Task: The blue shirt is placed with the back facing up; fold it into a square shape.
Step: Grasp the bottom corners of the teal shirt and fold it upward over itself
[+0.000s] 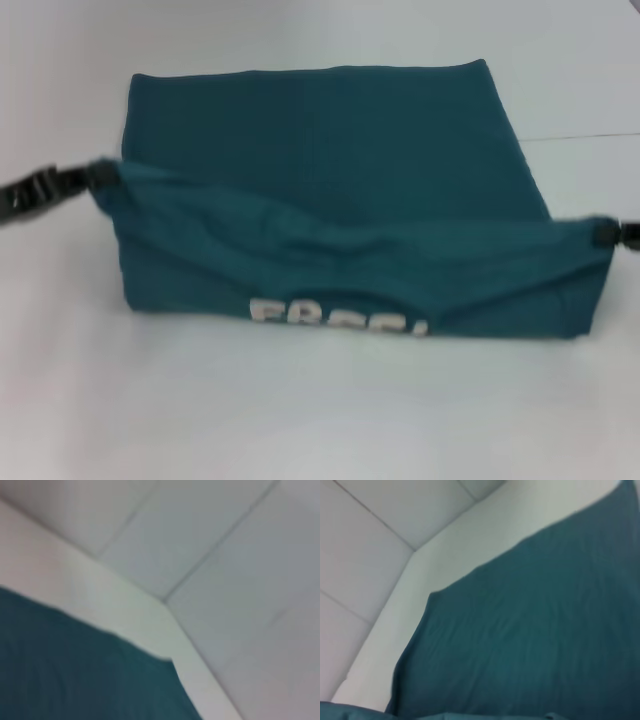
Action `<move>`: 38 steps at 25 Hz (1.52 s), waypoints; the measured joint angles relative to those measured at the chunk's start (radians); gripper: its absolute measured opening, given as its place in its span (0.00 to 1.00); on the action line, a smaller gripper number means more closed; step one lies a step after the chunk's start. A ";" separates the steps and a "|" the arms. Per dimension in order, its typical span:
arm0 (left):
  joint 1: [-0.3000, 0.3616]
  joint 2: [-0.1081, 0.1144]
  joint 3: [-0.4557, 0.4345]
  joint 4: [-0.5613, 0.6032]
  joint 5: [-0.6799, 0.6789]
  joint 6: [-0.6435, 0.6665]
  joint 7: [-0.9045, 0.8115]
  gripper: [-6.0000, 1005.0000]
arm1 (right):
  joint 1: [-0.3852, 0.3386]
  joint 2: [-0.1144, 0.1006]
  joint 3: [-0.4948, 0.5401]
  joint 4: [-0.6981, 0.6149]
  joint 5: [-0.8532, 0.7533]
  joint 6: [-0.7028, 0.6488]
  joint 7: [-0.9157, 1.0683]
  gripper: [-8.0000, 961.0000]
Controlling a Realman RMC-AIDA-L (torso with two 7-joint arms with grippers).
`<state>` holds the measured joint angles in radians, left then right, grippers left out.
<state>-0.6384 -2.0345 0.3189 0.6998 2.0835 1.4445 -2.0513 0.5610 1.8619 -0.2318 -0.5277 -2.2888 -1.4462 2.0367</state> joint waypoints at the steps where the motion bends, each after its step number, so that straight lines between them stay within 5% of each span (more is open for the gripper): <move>1: -0.013 0.002 0.002 -0.016 -0.018 -0.032 0.002 0.08 | 0.015 0.000 -0.001 0.000 0.001 0.025 -0.002 0.06; 8: -0.090 0.004 0.010 -0.120 -0.091 -0.232 0.053 0.10 | 0.108 0.013 -0.033 0.008 0.001 0.209 -0.014 0.06; 22: -0.193 -0.046 0.012 -0.272 -0.233 -0.584 0.299 0.12 | 0.235 0.079 -0.171 0.079 0.004 0.674 -0.080 0.06; 38: -0.241 -0.070 0.012 -0.343 -0.328 -0.741 0.481 0.15 | 0.282 0.108 -0.182 0.163 0.041 0.903 -0.230 0.06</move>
<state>-0.8790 -2.1048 0.3306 0.3564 1.7557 0.7030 -1.5699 0.8428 1.9696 -0.4136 -0.3643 -2.2480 -0.5428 1.8062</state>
